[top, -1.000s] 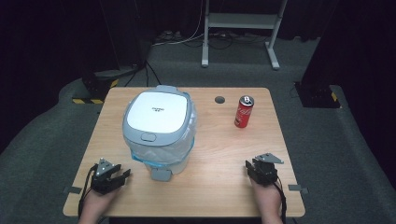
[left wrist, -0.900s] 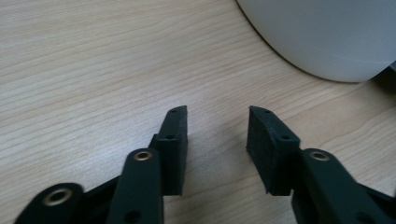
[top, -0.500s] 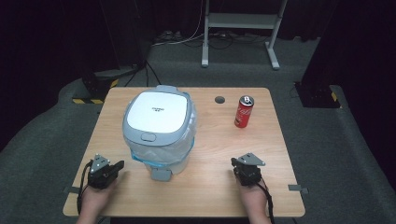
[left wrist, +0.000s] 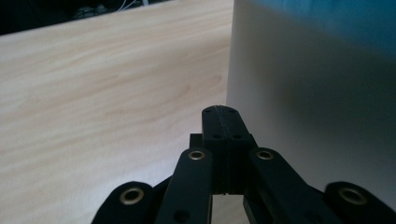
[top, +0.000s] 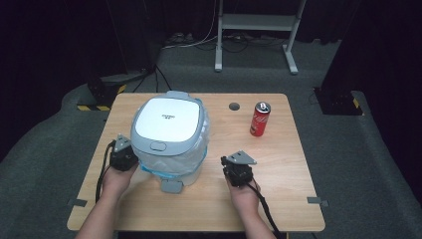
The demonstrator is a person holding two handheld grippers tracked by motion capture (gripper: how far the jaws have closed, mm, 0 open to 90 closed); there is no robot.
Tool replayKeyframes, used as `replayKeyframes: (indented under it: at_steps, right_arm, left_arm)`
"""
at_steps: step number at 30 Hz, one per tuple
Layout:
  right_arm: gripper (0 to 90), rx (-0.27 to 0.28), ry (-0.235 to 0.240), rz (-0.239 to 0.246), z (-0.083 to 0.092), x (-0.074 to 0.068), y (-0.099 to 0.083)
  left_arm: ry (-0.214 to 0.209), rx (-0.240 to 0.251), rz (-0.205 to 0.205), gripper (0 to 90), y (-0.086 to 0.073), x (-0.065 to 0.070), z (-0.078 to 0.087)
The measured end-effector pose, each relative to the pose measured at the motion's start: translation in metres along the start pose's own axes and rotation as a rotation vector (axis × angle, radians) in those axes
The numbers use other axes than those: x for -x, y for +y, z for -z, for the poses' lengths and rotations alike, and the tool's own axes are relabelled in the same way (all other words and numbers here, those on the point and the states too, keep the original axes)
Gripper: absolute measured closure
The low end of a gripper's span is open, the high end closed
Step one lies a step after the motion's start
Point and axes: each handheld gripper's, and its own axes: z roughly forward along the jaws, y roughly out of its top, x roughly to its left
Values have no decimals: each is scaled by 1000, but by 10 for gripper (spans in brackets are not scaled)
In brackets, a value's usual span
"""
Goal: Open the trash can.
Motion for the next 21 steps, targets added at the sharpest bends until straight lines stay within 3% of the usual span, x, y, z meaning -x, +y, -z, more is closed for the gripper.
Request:
replayKeyframes:
  at_steps: [3, 4, 12, 16, 21]
  right_arm:
    - [839, 12, 8, 13, -5, -6, 9]
    - [802, 25, 34, 18, -9, -10, 17]
    - [813, 38, 49, 38, -14, -21, 32]
    - [835, 36, 25, 62, -12, -19, 32]
    - [842, 38, 16, 51, -6, -10, 27]
  left_arm:
    - [-10, 12, 7, 899, 5, 2, -3]
    - [-14, 19, -3, 900, 9, 6, -4]
    - [-32, 36, 9, 900, 5, 15, 0]
    - [-39, 38, -37, 900, 7, 32, -1]
    - [-60, 49, -30, 900, 8, 43, -4]
